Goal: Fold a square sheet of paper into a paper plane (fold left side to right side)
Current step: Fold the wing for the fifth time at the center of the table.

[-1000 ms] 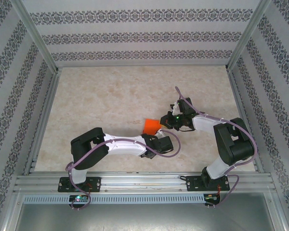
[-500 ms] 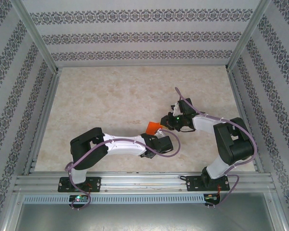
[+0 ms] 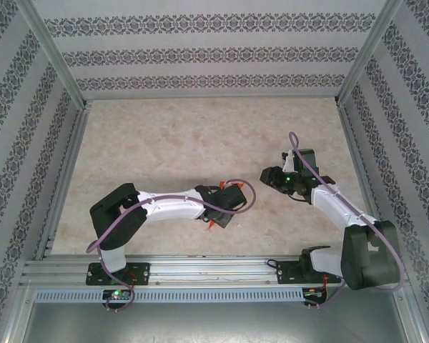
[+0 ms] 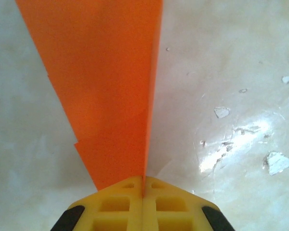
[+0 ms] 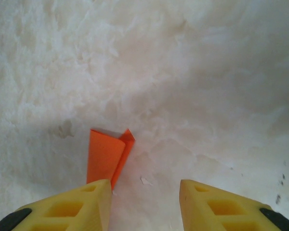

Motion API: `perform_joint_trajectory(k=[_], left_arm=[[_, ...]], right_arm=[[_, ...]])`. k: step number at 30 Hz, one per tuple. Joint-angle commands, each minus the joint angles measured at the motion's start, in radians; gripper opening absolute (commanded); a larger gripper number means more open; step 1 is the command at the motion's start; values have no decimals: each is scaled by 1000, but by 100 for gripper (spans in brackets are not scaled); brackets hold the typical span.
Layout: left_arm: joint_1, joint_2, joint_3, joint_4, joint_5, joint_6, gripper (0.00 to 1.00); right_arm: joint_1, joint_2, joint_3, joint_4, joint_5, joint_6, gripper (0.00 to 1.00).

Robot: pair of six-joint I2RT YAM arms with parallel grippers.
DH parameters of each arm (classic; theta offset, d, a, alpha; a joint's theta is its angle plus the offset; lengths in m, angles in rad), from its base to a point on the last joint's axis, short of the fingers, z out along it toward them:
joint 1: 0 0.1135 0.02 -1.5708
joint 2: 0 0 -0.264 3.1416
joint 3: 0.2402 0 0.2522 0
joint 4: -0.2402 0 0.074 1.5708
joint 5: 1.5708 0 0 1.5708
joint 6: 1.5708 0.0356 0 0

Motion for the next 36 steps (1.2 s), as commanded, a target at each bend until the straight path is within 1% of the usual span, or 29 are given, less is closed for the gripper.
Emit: perform_joint_trajectory(k=[1, 5, 10, 14, 17, 22, 26, 29, 36], left_arm=[[41, -44, -45, 97, 152, -87, 0], [73, -53, -87, 193, 240, -161, 0], [115, -83, -168, 346, 320, -249, 0], [166, -117, -263, 511, 406, -337, 0], [196, -138, -322, 616, 451, -392, 0], [241, -144, -384, 755, 534, -463, 0], [267, -137, -437, 876, 580, -524, 0], [286, -132, -464, 932, 611, -548, 0], [315, -87, -503, 1056, 684, -599, 0]], right_arm=[[-6, -24, -30, -16, -1, -54, 43], [-5, -15, -41, 0, -33, -65, 43], [-5, 1, -60, 40, -79, -67, 43], [3, 11, -91, 105, -134, -62, 43], [21, 16, -121, 168, -151, -43, 43], [83, 52, -138, 243, -144, -13, 44], [133, 87, -154, 349, -142, 49, 44], [174, 111, -158, 419, -126, 94, 44], [240, 185, -147, 519, -76, 201, 44]])
